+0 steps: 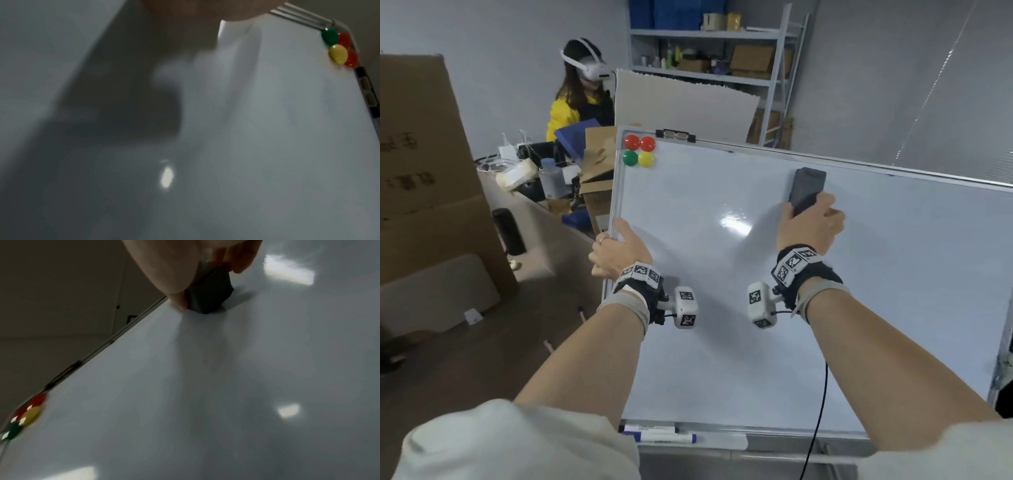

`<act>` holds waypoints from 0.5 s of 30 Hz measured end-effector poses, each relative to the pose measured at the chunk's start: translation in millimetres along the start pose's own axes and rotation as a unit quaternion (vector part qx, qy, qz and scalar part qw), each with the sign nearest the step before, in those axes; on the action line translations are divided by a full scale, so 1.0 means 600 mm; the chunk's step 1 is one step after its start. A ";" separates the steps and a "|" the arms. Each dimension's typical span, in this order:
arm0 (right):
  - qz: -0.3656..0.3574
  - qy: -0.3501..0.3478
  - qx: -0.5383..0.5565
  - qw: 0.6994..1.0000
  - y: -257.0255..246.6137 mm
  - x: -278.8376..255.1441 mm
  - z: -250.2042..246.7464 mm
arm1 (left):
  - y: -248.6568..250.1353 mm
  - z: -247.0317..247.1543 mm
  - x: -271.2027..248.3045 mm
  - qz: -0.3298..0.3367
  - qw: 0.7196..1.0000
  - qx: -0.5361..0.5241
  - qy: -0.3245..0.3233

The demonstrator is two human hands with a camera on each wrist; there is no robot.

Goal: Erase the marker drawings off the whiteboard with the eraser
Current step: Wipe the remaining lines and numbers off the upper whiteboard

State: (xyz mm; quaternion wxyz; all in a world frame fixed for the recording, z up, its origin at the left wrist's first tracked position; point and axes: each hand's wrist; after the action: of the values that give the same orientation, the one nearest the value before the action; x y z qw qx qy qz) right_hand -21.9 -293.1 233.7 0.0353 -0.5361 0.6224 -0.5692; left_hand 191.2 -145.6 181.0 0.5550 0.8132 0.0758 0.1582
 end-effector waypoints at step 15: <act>-0.193 -0.040 0.037 0.980 -0.068 -0.078 -0.005 | 0.000 -0.030 0.001 -0.027 0.996 -0.048 -0.065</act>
State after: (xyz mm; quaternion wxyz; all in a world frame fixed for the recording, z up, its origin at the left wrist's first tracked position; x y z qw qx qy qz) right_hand 21.7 -249.1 238.7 -0.0306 -0.6670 0.4837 -0.5659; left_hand 185.3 -129.6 187.0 0.6012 0.7918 0.0539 0.0932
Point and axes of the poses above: each hand's wrist, its own x-axis towards the middle knuckle, its own z-axis out of the palm, y = z × x, and after that the axes turned 15 degrees about y, right-handed
